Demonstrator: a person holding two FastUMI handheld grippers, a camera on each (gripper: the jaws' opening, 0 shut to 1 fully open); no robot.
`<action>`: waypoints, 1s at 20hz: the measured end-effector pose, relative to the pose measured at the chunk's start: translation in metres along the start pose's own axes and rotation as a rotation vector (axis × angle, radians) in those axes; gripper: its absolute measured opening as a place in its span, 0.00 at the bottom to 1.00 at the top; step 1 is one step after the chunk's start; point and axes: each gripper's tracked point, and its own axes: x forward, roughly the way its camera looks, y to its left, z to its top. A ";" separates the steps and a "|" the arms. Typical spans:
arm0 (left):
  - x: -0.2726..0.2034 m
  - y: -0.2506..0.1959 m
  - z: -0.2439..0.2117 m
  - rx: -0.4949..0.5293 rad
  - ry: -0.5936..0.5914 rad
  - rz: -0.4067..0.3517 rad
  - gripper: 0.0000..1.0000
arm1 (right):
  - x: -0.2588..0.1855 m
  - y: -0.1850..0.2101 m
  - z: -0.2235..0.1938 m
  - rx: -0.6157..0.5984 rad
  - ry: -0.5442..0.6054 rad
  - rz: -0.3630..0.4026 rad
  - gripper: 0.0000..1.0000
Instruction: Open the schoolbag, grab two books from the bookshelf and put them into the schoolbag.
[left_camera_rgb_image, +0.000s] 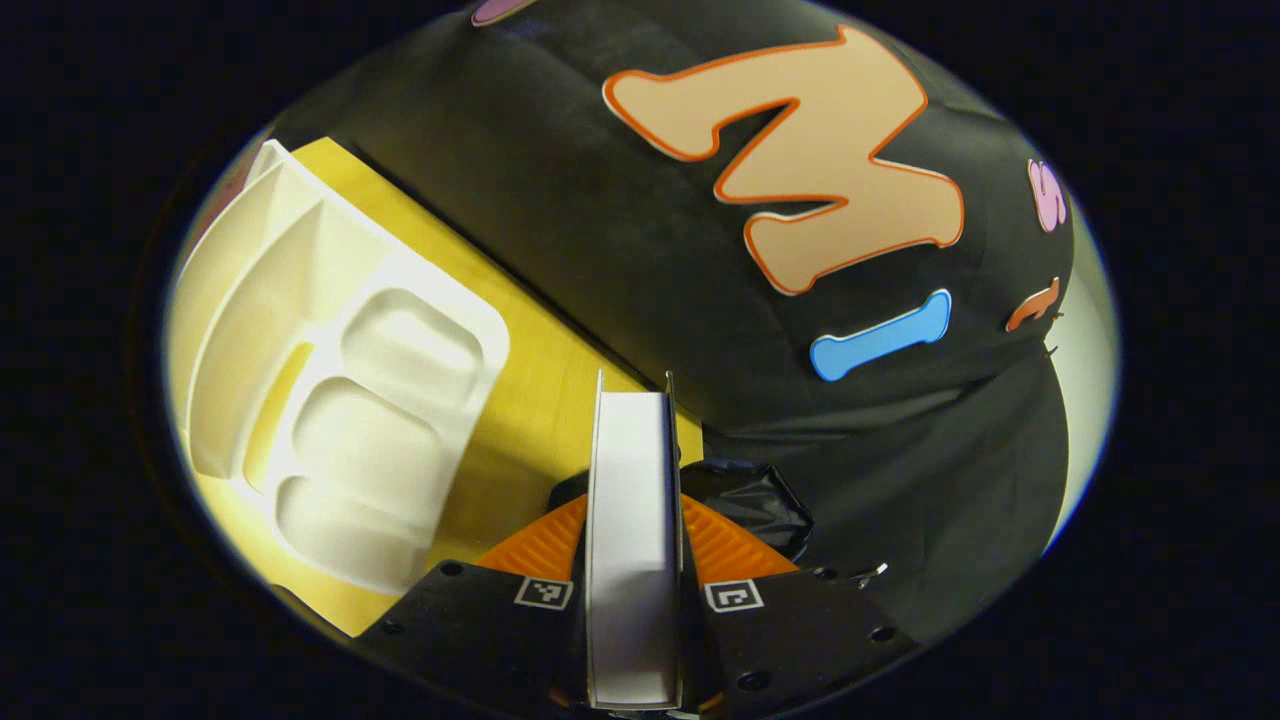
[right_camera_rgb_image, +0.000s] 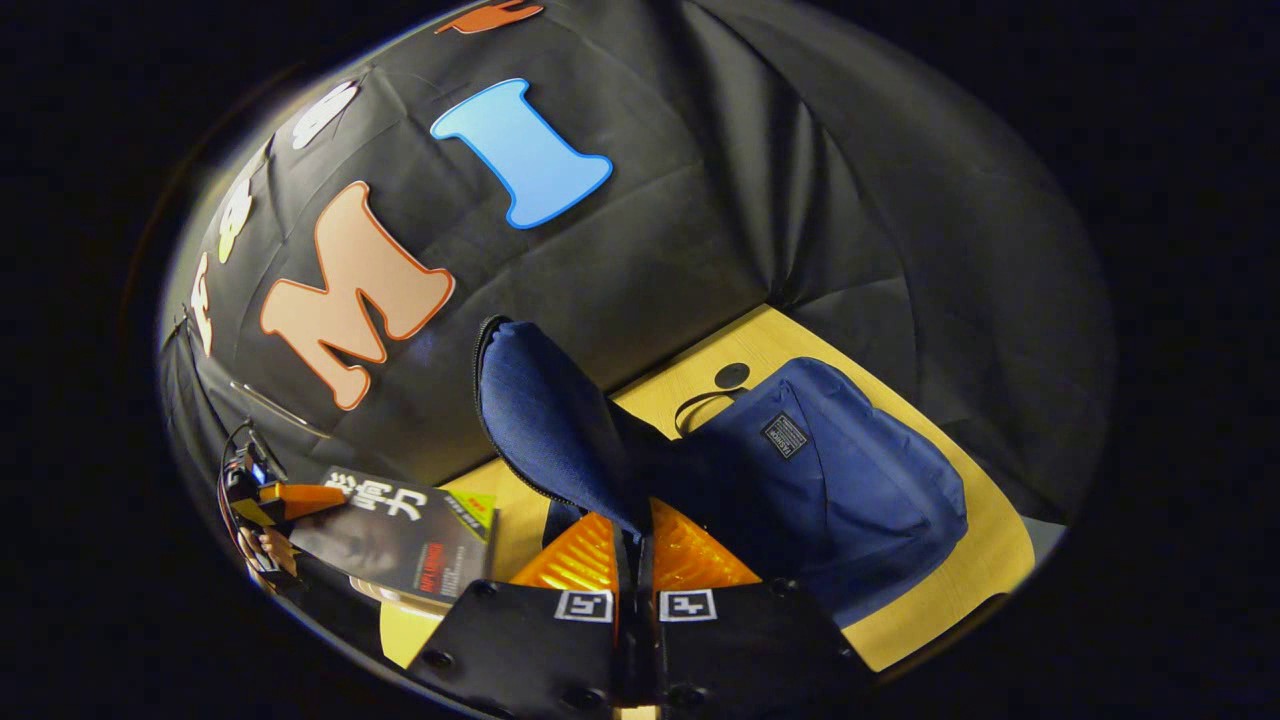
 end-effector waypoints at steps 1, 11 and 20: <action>0.014 0.001 -0.009 -0.004 0.013 0.001 0.34 | -0.001 0.001 0.001 -0.004 -0.003 0.004 0.03; 0.131 -0.012 -0.099 -0.139 0.087 -0.020 0.35 | -0.017 0.007 0.010 -0.022 -0.022 0.041 0.05; 0.207 -0.028 -0.153 -0.313 0.078 -0.053 0.34 | -0.020 0.021 0.006 -0.017 -0.027 0.075 0.03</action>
